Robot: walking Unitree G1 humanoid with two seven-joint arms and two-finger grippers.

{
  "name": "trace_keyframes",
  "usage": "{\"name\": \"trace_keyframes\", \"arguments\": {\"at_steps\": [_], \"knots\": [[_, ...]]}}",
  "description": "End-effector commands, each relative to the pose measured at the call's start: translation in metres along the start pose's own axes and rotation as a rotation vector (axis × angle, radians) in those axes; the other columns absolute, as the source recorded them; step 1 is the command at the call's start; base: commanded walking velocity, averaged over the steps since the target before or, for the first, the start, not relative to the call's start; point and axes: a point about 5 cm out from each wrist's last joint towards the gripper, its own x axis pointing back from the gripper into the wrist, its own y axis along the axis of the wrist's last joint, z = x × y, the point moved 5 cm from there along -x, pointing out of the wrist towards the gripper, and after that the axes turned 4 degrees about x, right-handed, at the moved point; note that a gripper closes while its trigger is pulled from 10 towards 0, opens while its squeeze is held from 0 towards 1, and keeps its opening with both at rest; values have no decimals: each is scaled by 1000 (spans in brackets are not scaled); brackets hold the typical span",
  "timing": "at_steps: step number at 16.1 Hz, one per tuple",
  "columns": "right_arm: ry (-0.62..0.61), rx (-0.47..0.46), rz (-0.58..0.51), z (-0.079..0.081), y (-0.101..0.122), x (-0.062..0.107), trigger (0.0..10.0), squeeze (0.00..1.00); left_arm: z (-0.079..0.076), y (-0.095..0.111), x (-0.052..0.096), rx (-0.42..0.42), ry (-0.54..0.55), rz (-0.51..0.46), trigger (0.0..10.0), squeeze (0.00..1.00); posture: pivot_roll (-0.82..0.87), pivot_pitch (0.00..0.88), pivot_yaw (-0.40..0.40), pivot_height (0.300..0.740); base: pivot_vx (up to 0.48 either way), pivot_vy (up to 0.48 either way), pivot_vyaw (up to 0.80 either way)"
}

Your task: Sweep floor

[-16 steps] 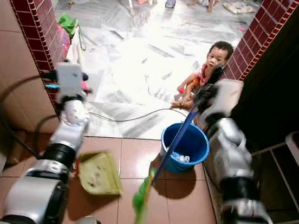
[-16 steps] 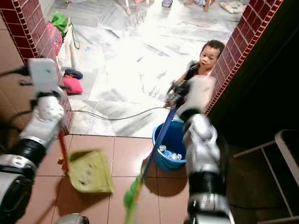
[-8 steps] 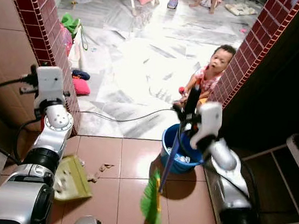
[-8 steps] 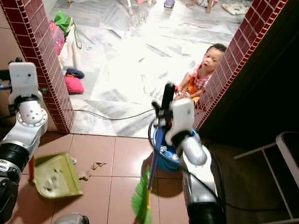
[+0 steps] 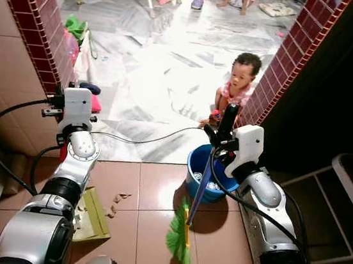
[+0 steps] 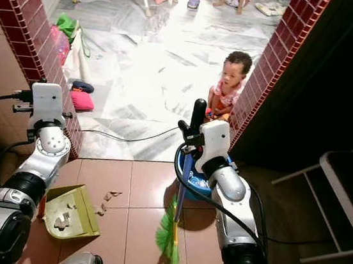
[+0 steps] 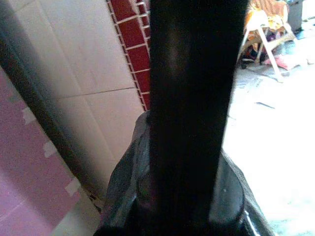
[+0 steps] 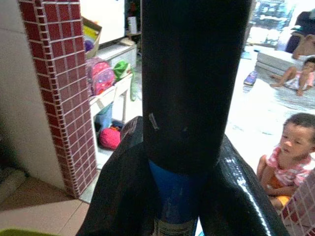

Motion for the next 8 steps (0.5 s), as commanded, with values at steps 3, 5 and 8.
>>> {"name": "trace_keyframes", "arguments": {"at_steps": [3,5,8], "knots": [[22,16,-165,3,46,-25,10000,0,-19,-10,12,8,-43,52,10000,0,-111,59,-63,740,0,0,0],[79,-2,-249,17,77,-63,10000,0,-24,1,13,31,-9,21,10000,0,-74,90,-75,740,0,0,0],[75,-33,-236,15,80,-72,10000,0,-23,10,13,67,16,-7,10000,0,-34,100,-90,740,0,0,0]]}}
